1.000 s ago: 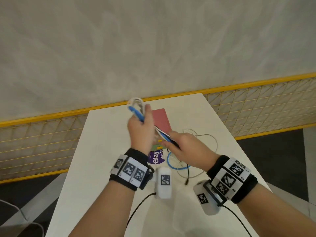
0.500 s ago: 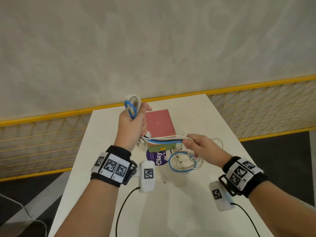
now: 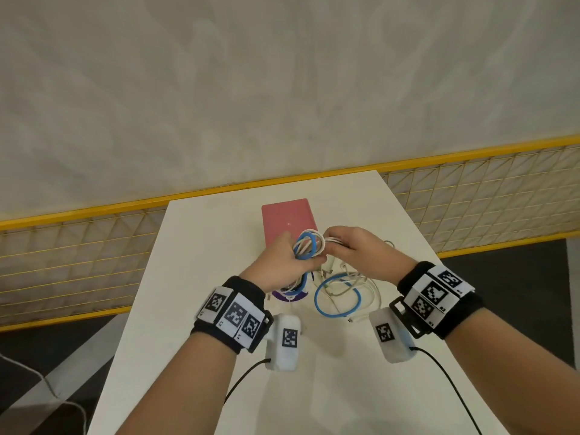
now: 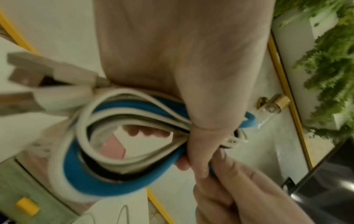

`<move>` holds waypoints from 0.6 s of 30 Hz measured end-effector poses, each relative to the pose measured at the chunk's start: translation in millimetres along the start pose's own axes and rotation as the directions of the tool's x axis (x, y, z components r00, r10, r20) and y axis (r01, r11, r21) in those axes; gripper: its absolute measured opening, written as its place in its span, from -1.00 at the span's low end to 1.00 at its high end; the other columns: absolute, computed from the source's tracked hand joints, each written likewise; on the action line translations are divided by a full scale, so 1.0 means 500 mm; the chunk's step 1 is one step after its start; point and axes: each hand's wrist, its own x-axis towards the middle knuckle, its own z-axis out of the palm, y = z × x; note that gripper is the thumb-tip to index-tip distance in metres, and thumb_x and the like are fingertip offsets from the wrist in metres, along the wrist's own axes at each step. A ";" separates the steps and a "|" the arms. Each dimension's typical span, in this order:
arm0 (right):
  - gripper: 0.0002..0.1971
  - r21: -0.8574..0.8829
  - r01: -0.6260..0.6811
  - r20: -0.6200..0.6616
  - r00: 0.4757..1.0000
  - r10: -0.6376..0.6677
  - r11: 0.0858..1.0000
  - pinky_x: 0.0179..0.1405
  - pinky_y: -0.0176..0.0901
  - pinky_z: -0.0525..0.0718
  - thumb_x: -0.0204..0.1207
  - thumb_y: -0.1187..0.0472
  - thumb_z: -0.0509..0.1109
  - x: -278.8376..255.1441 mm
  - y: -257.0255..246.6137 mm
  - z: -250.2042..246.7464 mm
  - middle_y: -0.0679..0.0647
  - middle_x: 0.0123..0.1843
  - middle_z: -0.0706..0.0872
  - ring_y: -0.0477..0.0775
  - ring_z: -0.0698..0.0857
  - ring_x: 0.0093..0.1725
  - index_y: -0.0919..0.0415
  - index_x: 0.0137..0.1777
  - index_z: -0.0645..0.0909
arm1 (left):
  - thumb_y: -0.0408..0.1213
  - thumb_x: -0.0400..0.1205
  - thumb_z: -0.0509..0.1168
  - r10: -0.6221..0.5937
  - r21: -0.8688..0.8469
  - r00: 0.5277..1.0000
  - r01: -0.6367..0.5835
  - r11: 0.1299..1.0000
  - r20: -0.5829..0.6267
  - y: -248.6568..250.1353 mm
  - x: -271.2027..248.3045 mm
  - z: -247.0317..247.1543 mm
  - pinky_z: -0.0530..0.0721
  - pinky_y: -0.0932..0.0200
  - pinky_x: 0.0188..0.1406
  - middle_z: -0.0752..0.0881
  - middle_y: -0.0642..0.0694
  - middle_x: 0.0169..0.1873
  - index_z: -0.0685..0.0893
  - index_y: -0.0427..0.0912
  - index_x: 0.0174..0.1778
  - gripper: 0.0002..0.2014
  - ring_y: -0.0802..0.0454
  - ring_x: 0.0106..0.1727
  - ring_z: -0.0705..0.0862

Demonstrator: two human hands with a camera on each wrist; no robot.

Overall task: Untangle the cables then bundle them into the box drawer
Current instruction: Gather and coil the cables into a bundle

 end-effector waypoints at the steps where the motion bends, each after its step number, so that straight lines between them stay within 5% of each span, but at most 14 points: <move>1: -0.80 0.043 0.009 -0.003 1.000 -0.009 0.999 -0.32 -0.37 0.45 0.65 0.15 0.26 -0.004 0.001 -0.001 -0.08 -0.33 0.57 -0.21 0.48 -0.39 0.27 -0.05 0.61 | -0.09 0.58 0.45 0.015 0.026 1.000 -0.015 1.000 0.010 0.003 0.000 -0.005 0.47 0.27 -0.33 0.60 0.00 -0.32 0.58 -0.10 -0.07 -0.78 0.19 -0.33 0.57; 4: -0.78 0.073 0.018 -0.016 1.000 -0.017 0.997 -0.31 -0.34 0.49 0.67 0.09 0.20 -0.012 0.009 -0.004 -0.01 -0.30 0.54 -0.18 0.49 -0.36 0.24 0.00 0.57 | -0.14 0.68 0.33 0.059 0.057 0.998 -0.060 0.997 0.024 0.012 -0.001 -0.014 0.38 0.35 -0.52 0.56 -0.01 -0.57 0.65 -0.19 -0.29 -0.74 0.26 -0.60 0.44; 6: -0.77 0.054 -0.018 -0.016 1.000 0.018 0.998 -0.19 -0.22 0.56 0.69 0.09 0.16 -0.018 0.025 -0.006 0.08 -0.28 0.60 -0.09 0.57 -0.30 0.25 -0.02 0.53 | -0.12 0.69 0.29 0.037 0.012 0.998 -0.036 0.999 -0.045 0.012 0.003 -0.018 0.48 0.32 -0.49 0.67 -0.19 -0.52 0.71 -0.36 -0.26 -0.63 0.14 -0.57 0.53; 9: -0.73 0.030 -0.079 -0.021 0.997 0.080 0.996 -0.02 -0.25 0.56 0.73 0.12 0.07 -0.030 0.042 0.004 0.13 -0.19 0.70 -0.05 0.65 -0.16 0.27 -0.04 0.52 | -0.05 0.65 0.33 0.032 -0.069 0.982 -0.046 0.997 -0.188 0.013 0.011 -0.022 0.55 0.27 -0.50 0.58 -0.17 -0.55 0.59 -0.21 -0.43 -0.60 0.15 -0.63 0.53; 12: -0.73 0.082 -0.077 -0.047 0.996 0.081 0.994 -0.07 -0.39 0.54 0.74 0.18 0.01 -0.032 0.036 0.020 0.09 -0.26 0.60 -0.19 0.64 -0.26 0.24 -0.13 0.45 | 0.01 0.52 0.47 0.038 -0.159 0.970 -0.078 0.984 -0.239 0.021 0.011 -0.013 0.64 0.23 -0.48 0.48 -0.11 -0.62 0.50 -0.14 -0.50 -0.58 0.07 -0.63 0.51; 15: -0.74 0.155 -0.083 -0.094 0.991 0.098 0.984 -0.11 0.01 0.61 0.74 0.18 0.01 -0.026 0.025 0.035 0.07 -0.33 0.49 0.03 0.64 -0.32 0.20 -0.18 0.37 | 0.27 0.25 0.52 0.079 -0.195 0.960 -0.134 0.972 -0.267 0.019 0.007 0.001 0.60 0.00 -0.42 0.37 -0.15 -0.56 0.50 -0.19 -0.42 -0.43 -0.04 -0.51 0.40; 18: -0.76 0.116 -0.077 -0.118 0.989 0.091 0.990 -0.24 0.13 0.57 0.73 0.16 0.03 -0.025 0.008 0.055 0.06 -0.37 0.48 0.09 0.53 -0.38 0.09 -0.20 0.36 | 0.45 0.13 0.45 0.080 -0.218 0.948 -0.152 0.964 -0.309 0.014 0.006 0.013 0.55 0.00 -0.37 0.43 -0.14 -0.50 0.58 -0.24 -0.29 -0.27 -0.01 -0.44 0.42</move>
